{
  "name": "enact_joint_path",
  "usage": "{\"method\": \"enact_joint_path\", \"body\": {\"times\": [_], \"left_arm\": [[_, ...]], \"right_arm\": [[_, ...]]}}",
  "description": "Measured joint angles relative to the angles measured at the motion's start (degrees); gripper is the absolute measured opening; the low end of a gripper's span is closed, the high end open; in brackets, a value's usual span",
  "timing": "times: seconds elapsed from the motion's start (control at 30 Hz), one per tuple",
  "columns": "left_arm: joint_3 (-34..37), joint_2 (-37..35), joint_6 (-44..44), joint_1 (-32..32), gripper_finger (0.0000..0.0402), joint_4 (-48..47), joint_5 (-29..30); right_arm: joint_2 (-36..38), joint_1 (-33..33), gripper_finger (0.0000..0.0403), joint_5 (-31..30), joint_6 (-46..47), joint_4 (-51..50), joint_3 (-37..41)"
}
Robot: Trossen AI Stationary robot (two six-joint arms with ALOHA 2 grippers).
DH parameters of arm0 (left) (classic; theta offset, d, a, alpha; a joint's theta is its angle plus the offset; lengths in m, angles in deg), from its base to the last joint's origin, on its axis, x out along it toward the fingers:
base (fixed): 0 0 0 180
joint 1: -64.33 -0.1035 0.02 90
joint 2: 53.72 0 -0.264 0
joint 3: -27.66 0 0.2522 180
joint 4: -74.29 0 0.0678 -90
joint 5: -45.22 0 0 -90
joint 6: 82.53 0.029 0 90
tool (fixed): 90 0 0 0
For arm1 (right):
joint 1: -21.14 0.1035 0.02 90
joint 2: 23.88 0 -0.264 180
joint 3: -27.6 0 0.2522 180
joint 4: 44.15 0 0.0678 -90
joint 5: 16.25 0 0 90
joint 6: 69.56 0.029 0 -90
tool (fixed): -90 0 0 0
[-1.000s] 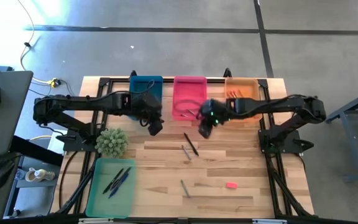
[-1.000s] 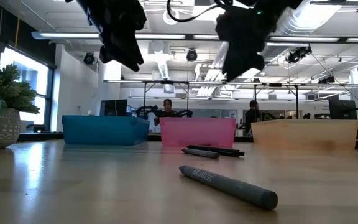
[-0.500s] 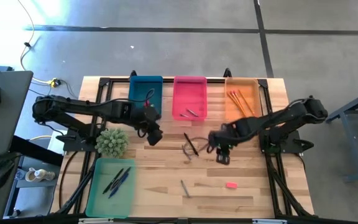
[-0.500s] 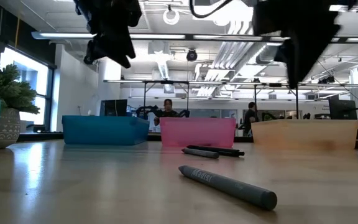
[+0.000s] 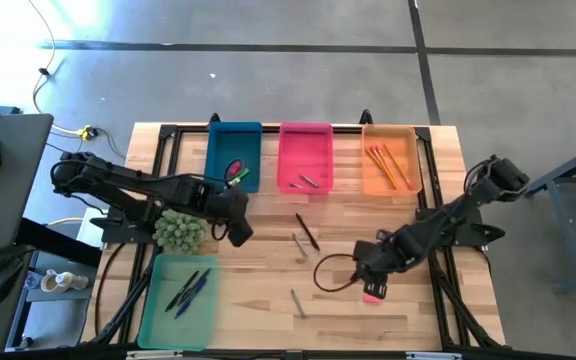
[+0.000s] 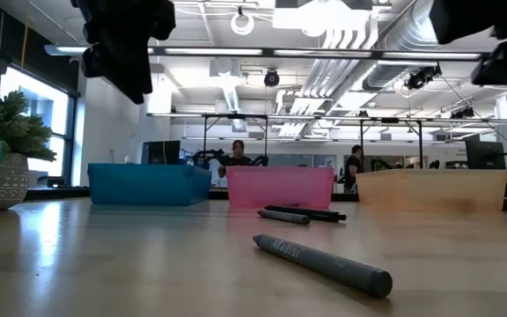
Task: Sort crayons/erasers/pens/pencils in bins
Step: Put the pink eraser into the transparent blue bin
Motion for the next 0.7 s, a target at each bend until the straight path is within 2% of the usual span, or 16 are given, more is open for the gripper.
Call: {"method": "enact_joint_path", "body": {"times": [0.2, 0.37, 0.5, 0.7], "left_arm": [[0.0, 0.0, -0.9, 1.8, 0.0147, 0.0, 1.2], [0.0, 0.0, -1.0, 2.6, 0.0147, 0.0, 2.6], [0.0, 0.0, -1.6, 2.8, 0.0147, 0.0, 2.6], [0.0, 0.0, -2.4, 2.8, 0.0147, 0.0, 2.6]], "right_arm": [[0.0, 5.7, 0.0159, -3.1, 5.3, 0.6, 0.0], [-1.0, 9.9, 0.0182, -4.1, 7.9, 0.9, 0.0], [-3.2, 12.9, 0.02, -4.4, 8.7, 1.4, 0.0], [-8.1, 15.7, 0.0199, -4.4, 8.4, 5.5, 0.0]]}}
